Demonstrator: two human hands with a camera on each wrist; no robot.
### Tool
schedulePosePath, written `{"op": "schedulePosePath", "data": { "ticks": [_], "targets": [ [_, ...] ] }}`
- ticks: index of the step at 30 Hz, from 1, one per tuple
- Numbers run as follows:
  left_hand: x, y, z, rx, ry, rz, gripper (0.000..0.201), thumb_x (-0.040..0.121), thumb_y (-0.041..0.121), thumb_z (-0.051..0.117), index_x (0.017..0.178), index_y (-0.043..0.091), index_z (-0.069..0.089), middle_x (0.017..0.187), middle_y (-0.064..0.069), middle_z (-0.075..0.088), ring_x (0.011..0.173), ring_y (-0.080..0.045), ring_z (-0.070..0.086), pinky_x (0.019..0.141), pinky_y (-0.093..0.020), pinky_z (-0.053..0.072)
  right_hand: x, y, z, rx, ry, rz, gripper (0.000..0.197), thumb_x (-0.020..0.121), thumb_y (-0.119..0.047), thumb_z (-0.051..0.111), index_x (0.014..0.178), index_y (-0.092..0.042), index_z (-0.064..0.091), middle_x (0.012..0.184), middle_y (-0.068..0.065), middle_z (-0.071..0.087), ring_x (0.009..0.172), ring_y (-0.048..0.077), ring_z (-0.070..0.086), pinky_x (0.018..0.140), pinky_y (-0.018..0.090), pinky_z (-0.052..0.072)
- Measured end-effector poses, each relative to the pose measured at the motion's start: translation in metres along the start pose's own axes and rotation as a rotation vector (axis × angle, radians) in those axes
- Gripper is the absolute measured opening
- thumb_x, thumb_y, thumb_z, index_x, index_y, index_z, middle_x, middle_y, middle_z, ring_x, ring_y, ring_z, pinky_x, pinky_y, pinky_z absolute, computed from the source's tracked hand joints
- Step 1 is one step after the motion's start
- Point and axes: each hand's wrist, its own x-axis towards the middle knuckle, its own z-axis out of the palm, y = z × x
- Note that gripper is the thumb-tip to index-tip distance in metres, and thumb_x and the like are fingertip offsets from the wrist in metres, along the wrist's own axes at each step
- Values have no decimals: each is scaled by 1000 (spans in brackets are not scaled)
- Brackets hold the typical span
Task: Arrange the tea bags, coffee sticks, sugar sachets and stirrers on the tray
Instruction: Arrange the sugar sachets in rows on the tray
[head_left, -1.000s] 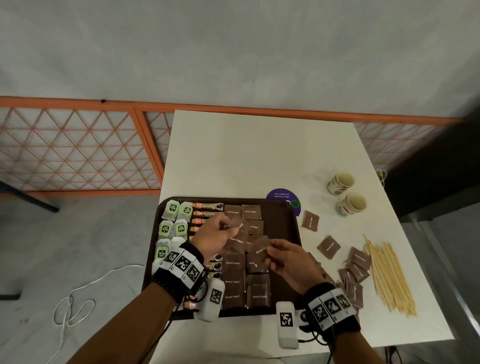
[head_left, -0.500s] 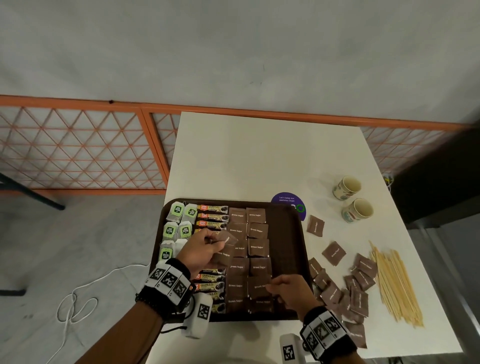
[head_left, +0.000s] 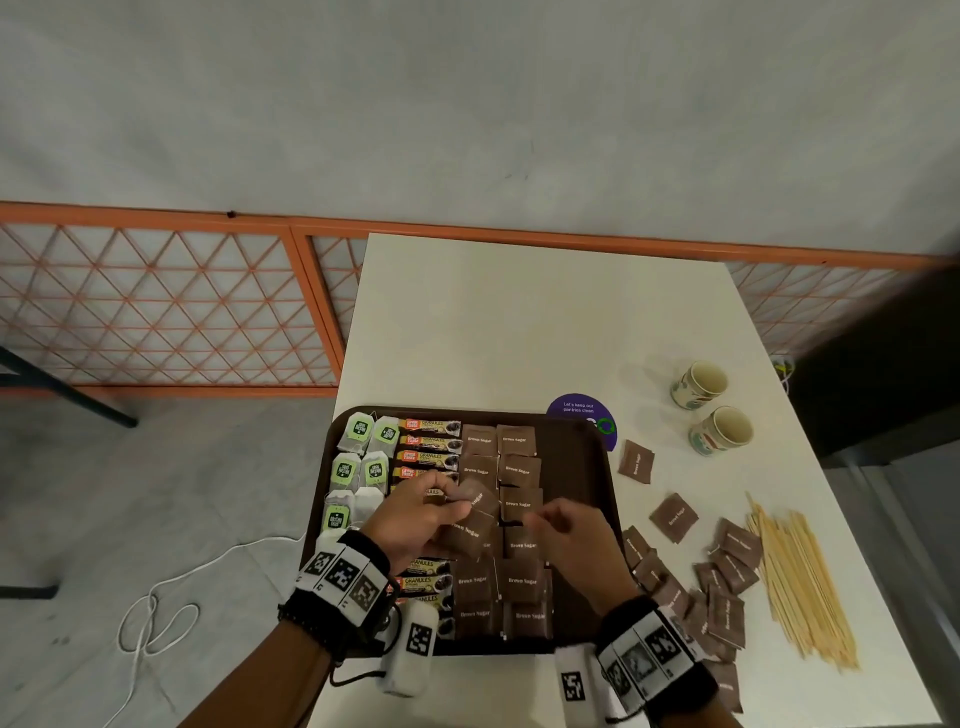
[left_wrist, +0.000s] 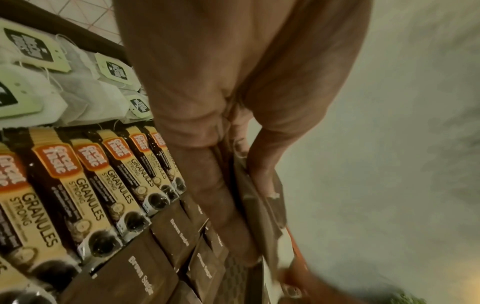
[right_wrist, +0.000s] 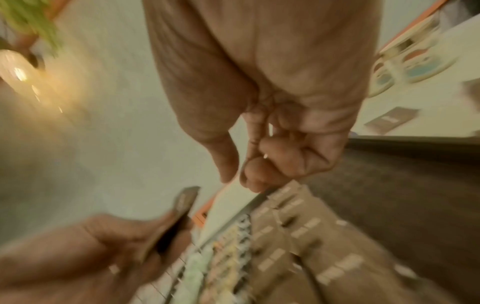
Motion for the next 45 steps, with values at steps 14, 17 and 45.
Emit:
{"op": "schedulePosePath", "data": {
  "ticks": [14,17,45],
  "targets": [
    [-2,-4,-35,125,182,83,11,87,3,69,96,5,63,104,-19,68,84,-31,71,62,-43,62,37,-15,10,93,-79,15,7,90,-13,68,85,-10,72,60,2,65,51,8,56,58,22,49],
    [-4,-12,-55,42,362,74,11,91,3,64,101,3,60,103,-22,66,78,-32,70,53,-40,61,44,9,24,18,-123,133,5,86,-11,71,85,-6,72,57,1,65,47,6,58,54,20,48],
    [9,-27,43,141,-25,-14,14,94,7,62,104,-1,66,88,-18,76,74,-27,74,63,-32,60,8,18,0,386,-101,103,8,89,-14,69,94,-9,72,73,2,70,60,10,61,57,16,49]
  ]
}}
